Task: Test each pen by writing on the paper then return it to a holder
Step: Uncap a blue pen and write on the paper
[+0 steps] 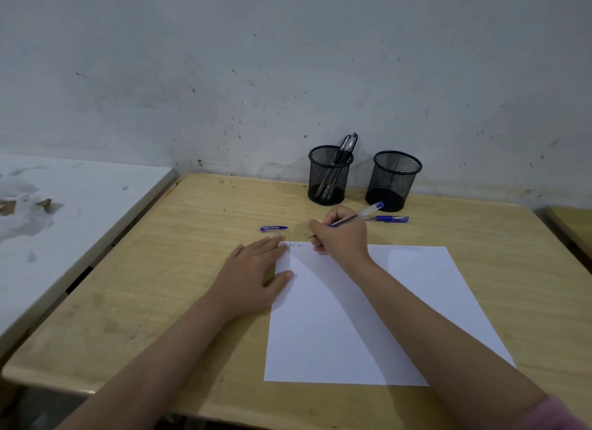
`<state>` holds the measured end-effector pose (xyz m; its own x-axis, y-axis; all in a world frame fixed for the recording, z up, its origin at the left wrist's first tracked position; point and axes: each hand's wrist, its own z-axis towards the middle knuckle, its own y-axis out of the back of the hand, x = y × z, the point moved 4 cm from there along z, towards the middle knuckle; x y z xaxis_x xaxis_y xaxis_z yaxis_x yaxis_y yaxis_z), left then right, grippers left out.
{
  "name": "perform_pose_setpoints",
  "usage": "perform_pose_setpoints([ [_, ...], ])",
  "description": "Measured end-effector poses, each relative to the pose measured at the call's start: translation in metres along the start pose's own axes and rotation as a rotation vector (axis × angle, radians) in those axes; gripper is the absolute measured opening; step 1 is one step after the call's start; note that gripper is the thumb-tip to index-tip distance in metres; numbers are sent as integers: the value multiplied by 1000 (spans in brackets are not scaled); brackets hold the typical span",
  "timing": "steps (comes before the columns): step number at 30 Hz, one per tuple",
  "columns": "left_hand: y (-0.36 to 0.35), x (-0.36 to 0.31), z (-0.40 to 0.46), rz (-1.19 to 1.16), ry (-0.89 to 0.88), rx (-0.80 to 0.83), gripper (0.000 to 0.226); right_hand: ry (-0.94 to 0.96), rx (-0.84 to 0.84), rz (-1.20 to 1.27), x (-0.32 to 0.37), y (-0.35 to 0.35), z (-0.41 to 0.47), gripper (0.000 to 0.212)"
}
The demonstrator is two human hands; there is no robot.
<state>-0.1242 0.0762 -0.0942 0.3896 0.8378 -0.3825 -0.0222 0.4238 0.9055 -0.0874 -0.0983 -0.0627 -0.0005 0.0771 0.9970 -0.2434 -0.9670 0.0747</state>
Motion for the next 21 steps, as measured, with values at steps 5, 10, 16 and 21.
perform_pose_setpoints([
  [5,-1,1,0,-19,11,7,76,33,-3,-13,-10,-3,2,22],
  [10,-1,1,0,-29,20,9,76,65,-26,-51,-11,-2,3,22],
  [16,-1,1,0,-4,16,18,76,76,-5,-65,-14,-5,6,31],
  [21,-2,1,0,3,19,23,76,66,0,-62,-15,-5,8,29],
])
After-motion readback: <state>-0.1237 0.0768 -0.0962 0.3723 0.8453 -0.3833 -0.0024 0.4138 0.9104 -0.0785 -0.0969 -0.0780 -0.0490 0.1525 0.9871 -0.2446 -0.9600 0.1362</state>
